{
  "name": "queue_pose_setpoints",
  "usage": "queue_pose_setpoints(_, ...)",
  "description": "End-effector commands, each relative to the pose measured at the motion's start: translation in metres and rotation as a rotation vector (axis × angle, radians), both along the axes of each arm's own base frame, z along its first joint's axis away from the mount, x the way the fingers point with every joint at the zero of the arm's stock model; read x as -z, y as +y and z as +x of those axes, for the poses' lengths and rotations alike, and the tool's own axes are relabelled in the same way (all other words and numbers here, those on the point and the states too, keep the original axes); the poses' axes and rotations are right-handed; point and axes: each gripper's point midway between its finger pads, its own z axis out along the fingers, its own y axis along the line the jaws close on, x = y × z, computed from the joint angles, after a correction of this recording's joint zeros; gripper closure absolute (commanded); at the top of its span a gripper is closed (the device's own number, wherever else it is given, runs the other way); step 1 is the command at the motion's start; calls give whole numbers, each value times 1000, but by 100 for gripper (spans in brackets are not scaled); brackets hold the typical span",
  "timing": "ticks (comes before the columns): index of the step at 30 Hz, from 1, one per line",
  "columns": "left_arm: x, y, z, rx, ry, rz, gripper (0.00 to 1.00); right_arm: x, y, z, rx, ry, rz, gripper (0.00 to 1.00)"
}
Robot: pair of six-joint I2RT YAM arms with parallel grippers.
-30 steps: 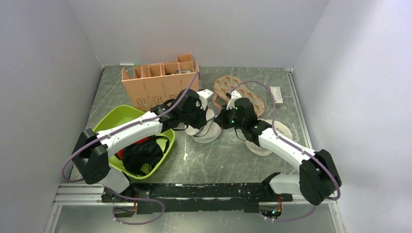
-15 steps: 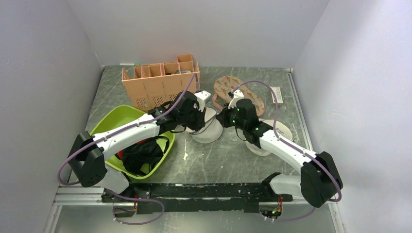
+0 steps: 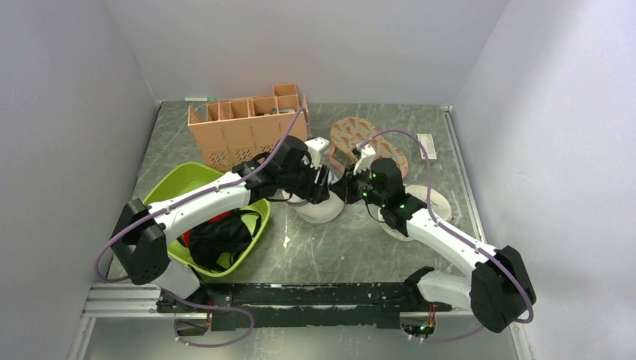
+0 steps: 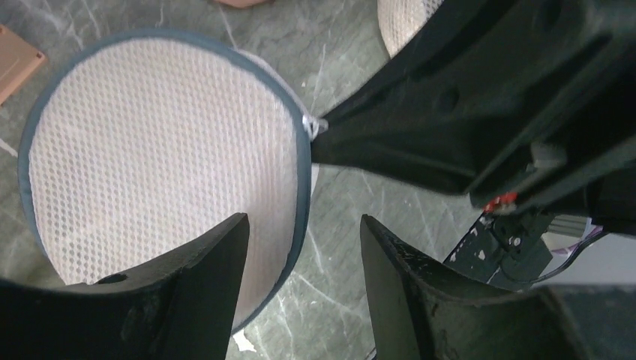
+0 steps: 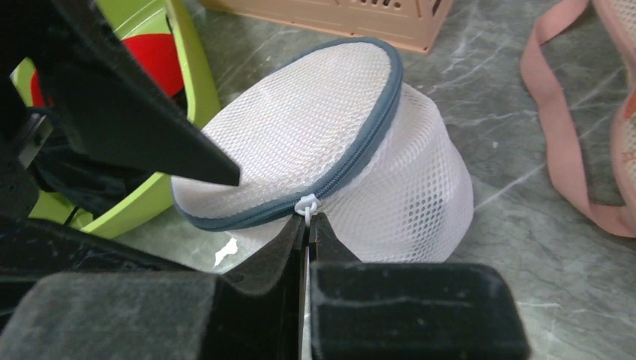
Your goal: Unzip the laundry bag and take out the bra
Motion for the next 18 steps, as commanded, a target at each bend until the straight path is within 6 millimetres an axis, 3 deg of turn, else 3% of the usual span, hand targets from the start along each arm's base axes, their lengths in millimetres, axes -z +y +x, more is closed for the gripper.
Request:
queue_pose_setpoints(1, -20, -18, 17, -10, -30, -63, 34, -11, 12, -11, -76, -33, 44, 100)
queue_pose_setpoints(7, -14, -20, 29, -27, -47, -20, 45, -7, 13, -16, -91, -28, 46, 100)
queue_pose_setpoints(14, -4, -18, 24, -18, -30, -9, 60, -11, 13, -13, -92, -40, 36, 100)
queue_pose_setpoints(18, 1, -15, 21, -16, -21, 1, 76, -11, 14, -12, -92, -41, 36, 100)
